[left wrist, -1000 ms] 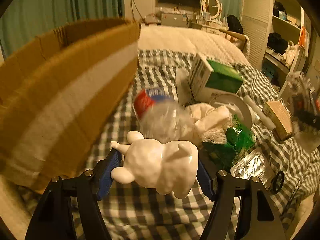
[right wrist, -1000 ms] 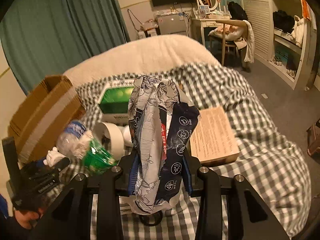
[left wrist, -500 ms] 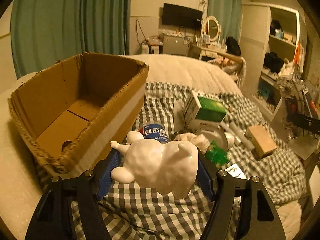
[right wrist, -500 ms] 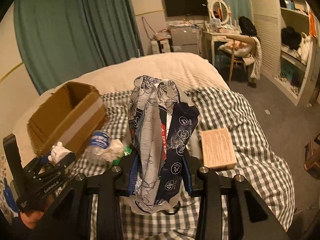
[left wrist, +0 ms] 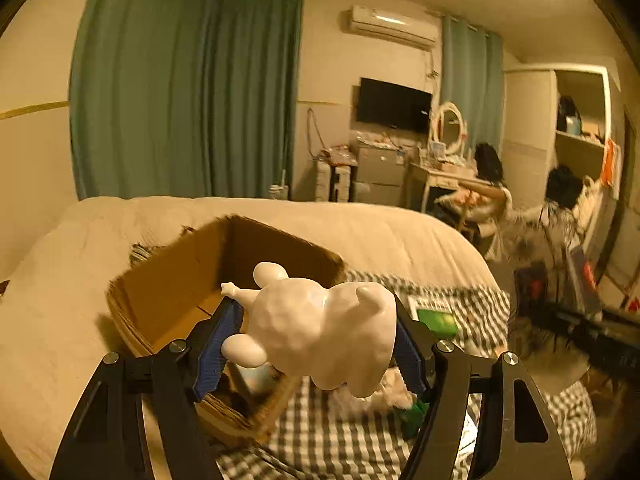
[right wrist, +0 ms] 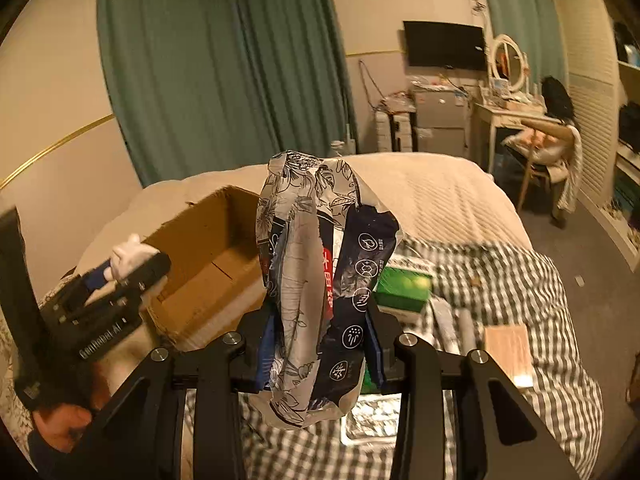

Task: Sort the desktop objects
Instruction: 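Carry the packages in the right tool while the left carries the figurine to the box, then open the right tool over the box while the left tool drops the figurine in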

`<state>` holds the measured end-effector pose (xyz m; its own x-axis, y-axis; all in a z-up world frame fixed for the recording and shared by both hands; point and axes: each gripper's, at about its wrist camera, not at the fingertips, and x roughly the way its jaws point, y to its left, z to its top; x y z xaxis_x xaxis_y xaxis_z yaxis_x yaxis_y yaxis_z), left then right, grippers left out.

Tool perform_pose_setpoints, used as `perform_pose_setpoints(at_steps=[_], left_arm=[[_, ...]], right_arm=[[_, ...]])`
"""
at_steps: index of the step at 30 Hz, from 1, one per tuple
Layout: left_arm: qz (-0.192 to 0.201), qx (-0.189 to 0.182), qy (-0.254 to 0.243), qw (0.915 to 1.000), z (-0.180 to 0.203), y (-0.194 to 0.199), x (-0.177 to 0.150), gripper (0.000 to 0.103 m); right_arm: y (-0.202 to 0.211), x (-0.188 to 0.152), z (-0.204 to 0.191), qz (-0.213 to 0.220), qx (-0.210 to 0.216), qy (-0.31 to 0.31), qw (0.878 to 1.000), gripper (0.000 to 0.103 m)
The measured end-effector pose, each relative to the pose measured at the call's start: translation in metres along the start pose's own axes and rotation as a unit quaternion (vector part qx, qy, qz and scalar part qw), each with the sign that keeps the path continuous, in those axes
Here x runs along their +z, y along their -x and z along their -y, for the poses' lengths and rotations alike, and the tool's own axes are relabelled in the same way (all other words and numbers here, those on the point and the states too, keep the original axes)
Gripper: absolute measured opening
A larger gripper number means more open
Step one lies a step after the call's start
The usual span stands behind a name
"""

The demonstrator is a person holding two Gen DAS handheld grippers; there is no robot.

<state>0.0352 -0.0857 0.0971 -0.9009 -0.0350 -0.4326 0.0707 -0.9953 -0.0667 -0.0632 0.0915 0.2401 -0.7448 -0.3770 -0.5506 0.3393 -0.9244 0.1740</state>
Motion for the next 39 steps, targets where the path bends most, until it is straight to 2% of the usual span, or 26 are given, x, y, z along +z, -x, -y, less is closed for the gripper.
perform_pose_setpoints(at_steps=[4, 7, 10, 12, 15, 17, 22, 24, 26, 30, 35, 38, 39], left_arm=[[-0.007, 0.045, 0.026, 0.9986, -0.021, -0.008, 0.025, 0.073], [-0.006, 0.043, 0.053, 0.9977, -0.036, -0.012, 0.047, 0.073], [0.005, 0.056, 0.05, 0.9972, -0.045, -0.015, 0.065, 0.073], [0.01, 0.047, 0.068, 0.9965, -0.057, -0.02, 0.07, 0.073], [0.01, 0.041, 0.089, 0.9951, -0.077, -0.028, 0.062, 0.073], [-0.003, 0.053, 0.095, 0.9941, -0.091, -0.039, 0.054, 0.073], [-0.014, 0.054, 0.15, 0.9871, -0.134, -0.054, 0.034, 0.073], [-0.023, 0.064, 0.158, 0.9852, -0.142, -0.062, 0.022, 0.073], [-0.033, 0.058, 0.161, 0.9846, -0.149, -0.072, 0.016, 0.073], [-0.044, 0.036, 0.173, 0.9832, -0.155, -0.09, 0.007, 0.073], [-0.051, 0.027, 0.146, 0.9875, -0.139, -0.105, 0.003, 0.073], [-0.067, 0.01, 0.146, 0.987, -0.13, -0.115, -0.004, 0.073], [-0.074, 0.008, 0.136, 0.9879, -0.125, -0.119, -0.005, 0.073]], right_arm=[[-0.011, 0.013, -0.019, 0.006, 0.013, 0.017, 1.0, 0.036], [-0.018, 0.02, -0.029, 0.006, 0.027, 0.019, 0.999, 0.036], [-0.026, 0.027, -0.043, 0.004, 0.034, 0.029, 0.999, 0.036], [-0.032, 0.031, -0.053, 0.005, 0.04, 0.037, 0.998, 0.036], [-0.044, 0.037, -0.066, 0.005, 0.048, 0.048, 0.998, 0.036], [-0.056, 0.039, -0.074, -0.001, 0.053, 0.052, 0.997, 0.036], [-0.1, 0.041, -0.096, -0.019, 0.076, 0.048, 0.996, 0.036], [-0.116, 0.043, -0.105, -0.022, 0.088, 0.042, 0.995, 0.036], [-0.131, 0.044, -0.113, -0.023, 0.095, 0.038, 0.994, 0.036], [-0.159, 0.04, -0.123, -0.028, 0.105, 0.026, 0.994, 0.036], [-0.191, 0.04, -0.125, -0.038, 0.109, 0.009, 0.993, 0.036], [-0.21, 0.045, -0.118, -0.041, 0.115, -0.021, 0.992, 0.05], [-0.215, 0.046, -0.112, -0.043, 0.122, -0.038, 0.991, 0.061]])
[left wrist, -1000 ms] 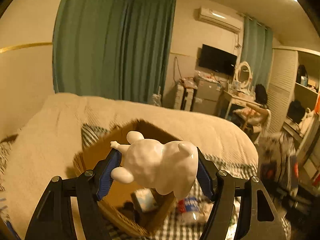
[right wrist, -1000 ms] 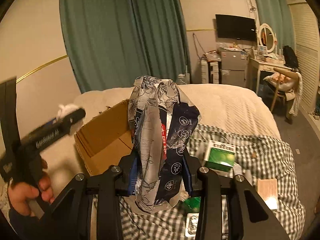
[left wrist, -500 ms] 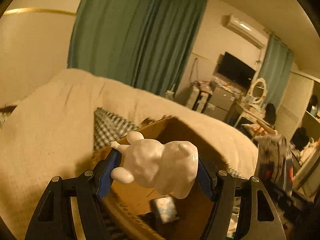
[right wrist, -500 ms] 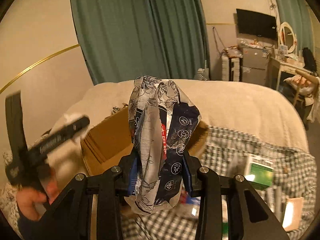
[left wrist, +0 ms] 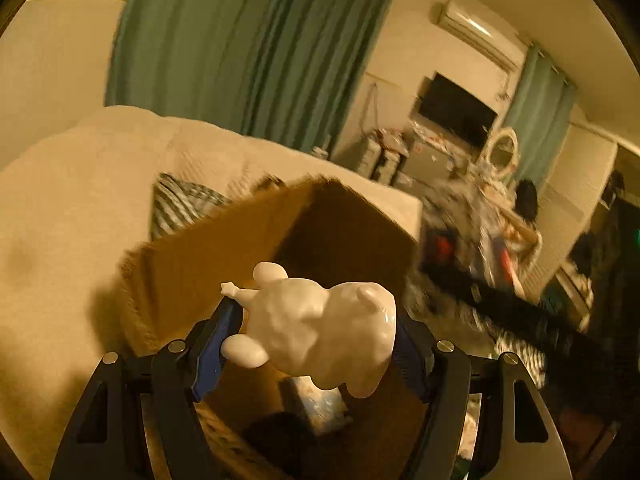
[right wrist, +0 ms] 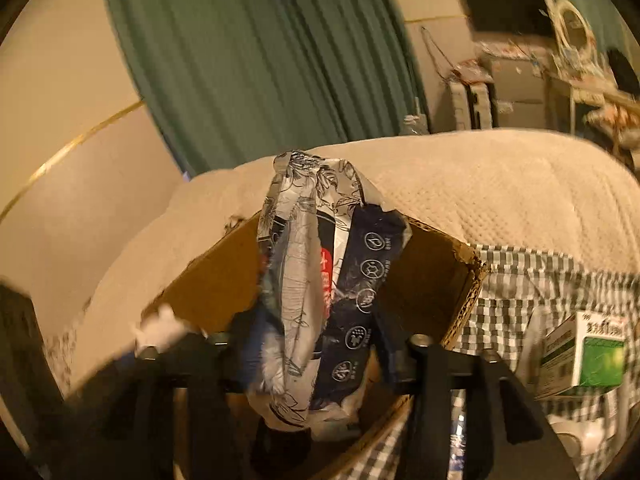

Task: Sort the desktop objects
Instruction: 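Open the right tool over the box while the left tool drops the figurine in, then grasp the green packet with the left tool while the right tool reaches the tan box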

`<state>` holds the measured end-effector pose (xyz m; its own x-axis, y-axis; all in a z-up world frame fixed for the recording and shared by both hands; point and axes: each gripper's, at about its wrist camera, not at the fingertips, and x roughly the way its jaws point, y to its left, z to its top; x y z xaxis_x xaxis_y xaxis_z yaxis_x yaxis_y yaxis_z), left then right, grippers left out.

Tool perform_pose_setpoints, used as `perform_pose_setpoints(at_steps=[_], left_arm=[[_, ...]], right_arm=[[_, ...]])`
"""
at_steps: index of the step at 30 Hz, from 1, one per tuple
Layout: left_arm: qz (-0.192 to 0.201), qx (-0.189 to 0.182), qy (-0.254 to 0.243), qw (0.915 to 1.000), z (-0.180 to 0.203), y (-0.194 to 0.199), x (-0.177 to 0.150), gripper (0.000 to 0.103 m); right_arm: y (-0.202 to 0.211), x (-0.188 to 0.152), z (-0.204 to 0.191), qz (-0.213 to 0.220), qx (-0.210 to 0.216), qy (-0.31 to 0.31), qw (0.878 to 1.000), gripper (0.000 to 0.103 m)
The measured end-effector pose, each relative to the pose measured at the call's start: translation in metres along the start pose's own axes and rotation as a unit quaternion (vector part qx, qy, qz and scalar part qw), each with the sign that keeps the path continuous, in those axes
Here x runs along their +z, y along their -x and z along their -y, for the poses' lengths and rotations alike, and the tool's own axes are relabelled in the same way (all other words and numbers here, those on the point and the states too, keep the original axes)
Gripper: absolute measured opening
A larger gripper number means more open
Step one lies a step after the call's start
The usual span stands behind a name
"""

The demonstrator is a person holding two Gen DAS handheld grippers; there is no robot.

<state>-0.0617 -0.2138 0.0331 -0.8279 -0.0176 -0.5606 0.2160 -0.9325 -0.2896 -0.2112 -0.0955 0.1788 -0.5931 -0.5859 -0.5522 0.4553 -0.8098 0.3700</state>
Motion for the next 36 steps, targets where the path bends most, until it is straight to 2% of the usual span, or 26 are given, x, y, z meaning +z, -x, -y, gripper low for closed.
perform_pose_setpoints(at_steps=[1, 3, 4, 5, 8, 14, 20, 22, 24, 27, 30, 33, 36], left_arm=[[-0.006, 0.01, -0.011, 0.9999, 0.005, -0.005, -0.002, 0.075], [-0.01, 0.018, -0.019, 0.9996, 0.011, -0.007, -0.003, 0.088], [-0.007, 0.02, -0.02, 0.9996, 0.014, -0.006, -0.004, 0.099], [-0.001, 0.022, -0.017, 0.9996, 0.015, -0.004, -0.004, 0.103], [0.015, 0.011, -0.004, 0.9998, 0.018, 0.005, -0.003, 0.103], [0.005, 0.0, 0.008, 1.0, 0.032, 0.009, -0.01, 0.103], [-0.003, -0.018, -0.023, 0.9996, 0.077, 0.029, -0.03, 0.103], [-0.004, -0.016, -0.04, 0.9991, 0.099, 0.039, -0.043, 0.103], [-0.005, -0.03, -0.056, 0.998, 0.118, 0.047, -0.055, 0.103], [-0.022, -0.056, -0.056, 0.9966, 0.143, 0.053, -0.078, 0.103], [-0.061, -0.079, -0.042, 0.9941, 0.159, 0.046, -0.11, 0.103], [-0.09, -0.079, -0.047, 0.9917, 0.166, 0.035, -0.132, 0.103], [-0.101, -0.07, -0.041, 0.9916, 0.167, 0.026, -0.148, 0.103]], right_arm=[[0.0, 0.002, 0.006, 0.002, 0.006, -0.017, 1.0, 0.069], [0.004, 0.003, 0.016, 0.01, 0.006, -0.043, 0.999, 0.072], [0.006, 0.003, 0.02, 0.013, 0.004, -0.045, 0.999, 0.072], [0.011, 0.003, 0.023, 0.017, -0.004, -0.042, 0.999, 0.072], [0.027, 0.002, 0.027, 0.026, -0.018, -0.035, 0.999, 0.072], [0.08, -0.013, 0.056, 0.032, -0.054, -0.037, 0.997, 0.072], [0.16, -0.037, 0.107, 0.04, -0.12, -0.041, 0.991, 0.072], [0.191, -0.044, 0.126, 0.041, -0.145, -0.043, 0.988, 0.072], [0.223, -0.05, 0.146, 0.045, -0.172, -0.046, 0.983, 0.072], [0.258, -0.063, 0.172, 0.046, -0.204, -0.06, 0.976, 0.072], [0.283, -0.081, 0.195, 0.041, -0.227, -0.069, 0.97, 0.072], [0.298, -0.104, 0.221, 0.034, -0.242, -0.083, 0.966, 0.072], [0.3, -0.123, 0.24, 0.025, -0.25, -0.095, 0.963, 0.072]])
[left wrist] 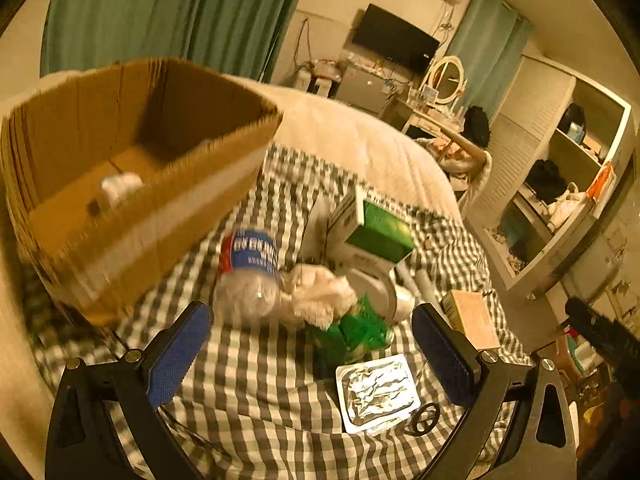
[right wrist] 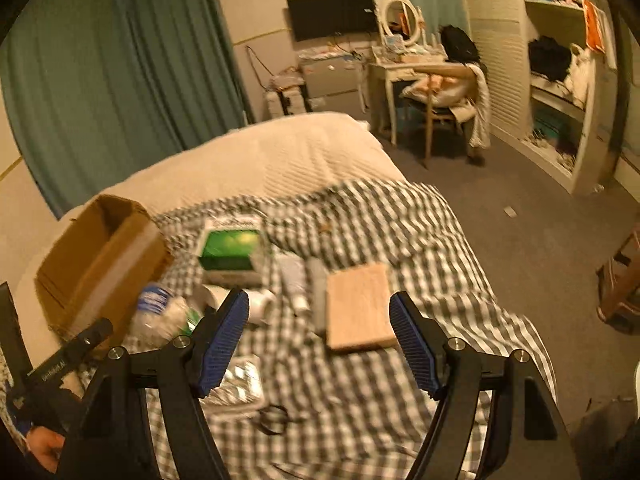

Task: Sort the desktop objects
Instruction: 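Grasp the green packet with the left tool while the right tool reaches the tan box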

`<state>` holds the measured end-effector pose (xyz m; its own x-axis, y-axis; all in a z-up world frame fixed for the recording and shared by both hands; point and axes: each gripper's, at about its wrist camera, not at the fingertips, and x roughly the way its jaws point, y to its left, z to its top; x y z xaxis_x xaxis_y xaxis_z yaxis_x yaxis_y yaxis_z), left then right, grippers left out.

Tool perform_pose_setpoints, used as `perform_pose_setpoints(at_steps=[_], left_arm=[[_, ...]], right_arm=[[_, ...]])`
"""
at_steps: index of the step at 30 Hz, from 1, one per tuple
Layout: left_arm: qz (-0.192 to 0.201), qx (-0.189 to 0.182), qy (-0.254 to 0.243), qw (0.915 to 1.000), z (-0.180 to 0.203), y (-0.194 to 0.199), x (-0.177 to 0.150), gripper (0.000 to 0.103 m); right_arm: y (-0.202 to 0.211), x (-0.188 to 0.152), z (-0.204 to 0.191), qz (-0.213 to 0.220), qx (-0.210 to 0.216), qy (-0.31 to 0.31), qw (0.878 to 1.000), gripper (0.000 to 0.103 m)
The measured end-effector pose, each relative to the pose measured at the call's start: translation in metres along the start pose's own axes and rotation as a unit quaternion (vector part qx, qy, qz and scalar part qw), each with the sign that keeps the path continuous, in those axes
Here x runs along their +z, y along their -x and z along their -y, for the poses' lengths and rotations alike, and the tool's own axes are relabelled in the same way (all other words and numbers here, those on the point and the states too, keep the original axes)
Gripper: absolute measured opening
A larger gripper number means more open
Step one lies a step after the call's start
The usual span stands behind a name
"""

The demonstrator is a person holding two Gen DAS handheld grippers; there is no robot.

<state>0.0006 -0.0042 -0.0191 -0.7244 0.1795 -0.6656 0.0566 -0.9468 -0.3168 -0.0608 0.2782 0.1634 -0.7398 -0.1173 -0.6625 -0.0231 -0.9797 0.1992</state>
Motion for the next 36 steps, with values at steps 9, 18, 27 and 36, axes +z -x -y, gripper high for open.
perform_pose_setpoints(at_steps=[9, 18, 27, 36], left_arm=[[-0.042, 0.03, -0.018, 0.9985, 0.001, -0.048, -0.028, 0.103], [-0.064, 0.02, -0.06, 0.996, 0.016, -0.081, -0.043, 0.103], [-0.07, 0.01, -0.08, 0.9942, 0.029, -0.102, -0.046, 0.103], [-0.076, -0.017, -0.062, 0.9951, 0.033, -0.125, -0.045, 0.103]], right_arm=[[-0.035, -0.026, 0.038, -0.009, -0.025, 0.014, 1.0, 0.075], [-0.079, -0.038, 0.036, -0.014, -0.029, 0.074, 0.997, 0.079], [-0.11, -0.037, 0.041, -0.011, -0.008, 0.067, 0.998, 0.095], [-0.147, -0.036, 0.033, -0.036, -0.032, 0.071, 0.996, 0.103]])
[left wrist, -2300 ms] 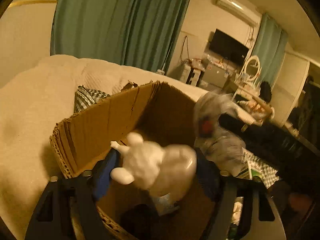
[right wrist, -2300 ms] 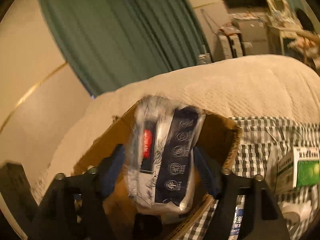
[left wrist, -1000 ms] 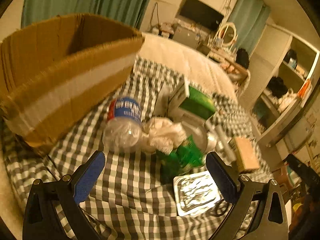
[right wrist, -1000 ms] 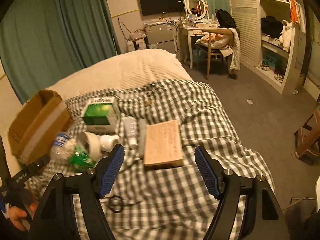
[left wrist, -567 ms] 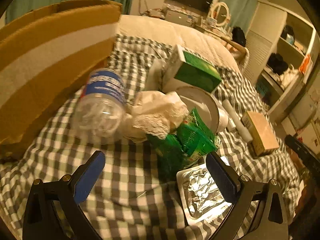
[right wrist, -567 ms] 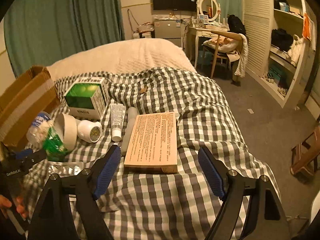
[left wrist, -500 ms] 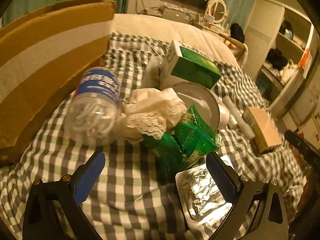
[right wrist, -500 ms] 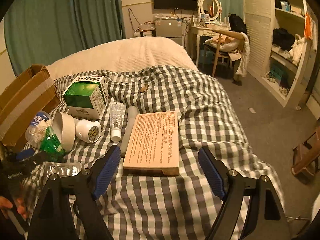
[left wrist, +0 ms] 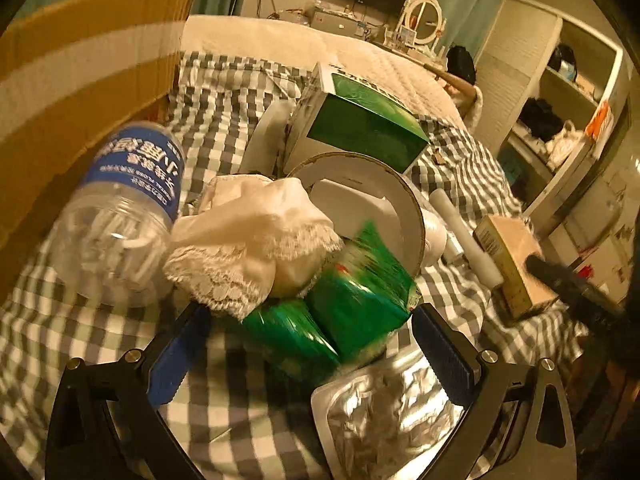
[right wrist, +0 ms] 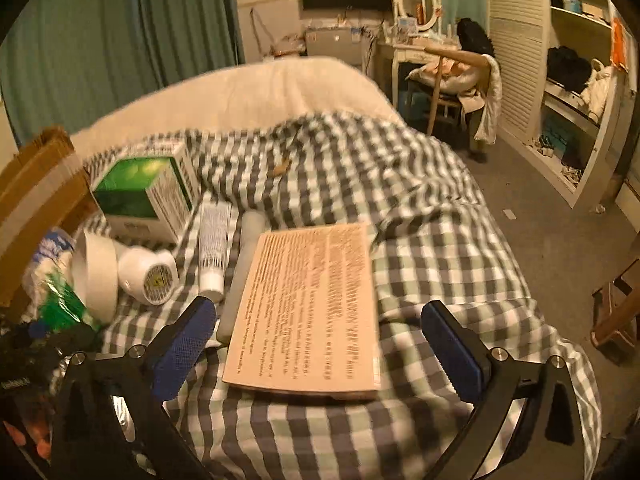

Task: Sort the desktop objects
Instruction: 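Grasp the green packet with the left tool while the right tool reaches the tan box, then grasp the tan box with the right tool while the left tool lifts the green packet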

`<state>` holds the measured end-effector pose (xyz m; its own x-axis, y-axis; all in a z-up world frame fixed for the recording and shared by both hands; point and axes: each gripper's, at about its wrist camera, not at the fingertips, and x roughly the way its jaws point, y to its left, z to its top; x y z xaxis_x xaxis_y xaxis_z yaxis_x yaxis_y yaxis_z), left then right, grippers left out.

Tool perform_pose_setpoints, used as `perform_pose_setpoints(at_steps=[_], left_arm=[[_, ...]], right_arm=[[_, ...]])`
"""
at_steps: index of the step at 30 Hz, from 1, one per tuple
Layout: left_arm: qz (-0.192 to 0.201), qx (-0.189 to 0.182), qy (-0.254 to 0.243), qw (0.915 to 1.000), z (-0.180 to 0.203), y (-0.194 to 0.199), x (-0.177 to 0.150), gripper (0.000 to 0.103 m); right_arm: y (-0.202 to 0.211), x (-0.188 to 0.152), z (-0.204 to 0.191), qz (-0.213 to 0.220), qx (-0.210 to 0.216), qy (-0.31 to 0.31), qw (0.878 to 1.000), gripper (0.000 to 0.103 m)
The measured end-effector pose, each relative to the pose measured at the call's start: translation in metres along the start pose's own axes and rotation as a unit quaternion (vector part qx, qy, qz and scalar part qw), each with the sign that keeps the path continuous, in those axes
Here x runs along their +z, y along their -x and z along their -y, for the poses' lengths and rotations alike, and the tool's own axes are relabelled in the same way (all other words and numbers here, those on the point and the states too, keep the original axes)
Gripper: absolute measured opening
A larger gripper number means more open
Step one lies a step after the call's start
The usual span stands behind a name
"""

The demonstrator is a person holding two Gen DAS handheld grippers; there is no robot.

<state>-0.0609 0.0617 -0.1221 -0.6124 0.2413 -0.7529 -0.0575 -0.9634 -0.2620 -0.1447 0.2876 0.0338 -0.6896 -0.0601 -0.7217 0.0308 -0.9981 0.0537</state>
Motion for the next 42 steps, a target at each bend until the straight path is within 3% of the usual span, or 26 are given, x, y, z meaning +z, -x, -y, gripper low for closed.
perform_pose_setpoints(at_steps=[3, 4, 5, 6, 7, 11, 20, 33, 37, 42], left_arm=[[-0.012, 0.009, -0.009, 0.9999, 0.003, -0.007, 0.004, 0.094], [-0.016, 0.008, -0.02, 0.9996, 0.005, -0.009, 0.003, 0.083], [-0.018, 0.005, -0.027, 0.9995, 0.006, -0.009, 0.002, 0.073], [-0.02, 0.003, -0.032, 0.9993, 0.008, -0.008, 0.001, 0.068], [-0.023, 0.002, -0.036, 0.9991, 0.009, -0.007, 0.0, 0.059], [-0.035, -0.009, -0.04, 0.9986, 0.009, -0.003, 0.0, 0.046], [-0.059, -0.029, 0.004, 0.9979, -0.006, 0.034, -0.008, 0.042], [-0.006, -0.018, 0.001, 0.9998, 0.004, 0.112, -0.021, 0.042], [0.057, -0.005, -0.013, 0.9983, 0.012, 0.153, -0.013, 0.042], [0.134, 0.008, -0.028, 0.9906, 0.013, 0.2, 0.008, 0.042]], right_arm=[[-0.01, -0.003, -0.015, -0.022, -0.022, 0.035, 0.999, 0.102], [-0.01, -0.004, -0.018, -0.023, -0.032, 0.043, 0.998, 0.101], [-0.01, -0.006, -0.02, -0.022, -0.041, 0.05, 0.998, 0.097], [-0.008, -0.007, -0.021, -0.021, -0.043, 0.052, 0.997, 0.082], [-0.007, -0.008, -0.02, -0.021, -0.039, 0.051, 0.998, 0.076], [0.003, -0.01, -0.013, -0.018, -0.031, 0.026, 0.999, 0.075], [0.047, -0.016, -0.008, -0.011, -0.035, 0.014, 0.999, 0.075], [0.135, -0.009, -0.041, 0.024, -0.035, 0.057, 0.997, 0.074], [0.163, 0.0, -0.065, 0.045, -0.022, 0.074, 0.996, 0.074], [0.192, 0.022, -0.107, 0.073, 0.013, 0.087, 0.993, 0.074]])
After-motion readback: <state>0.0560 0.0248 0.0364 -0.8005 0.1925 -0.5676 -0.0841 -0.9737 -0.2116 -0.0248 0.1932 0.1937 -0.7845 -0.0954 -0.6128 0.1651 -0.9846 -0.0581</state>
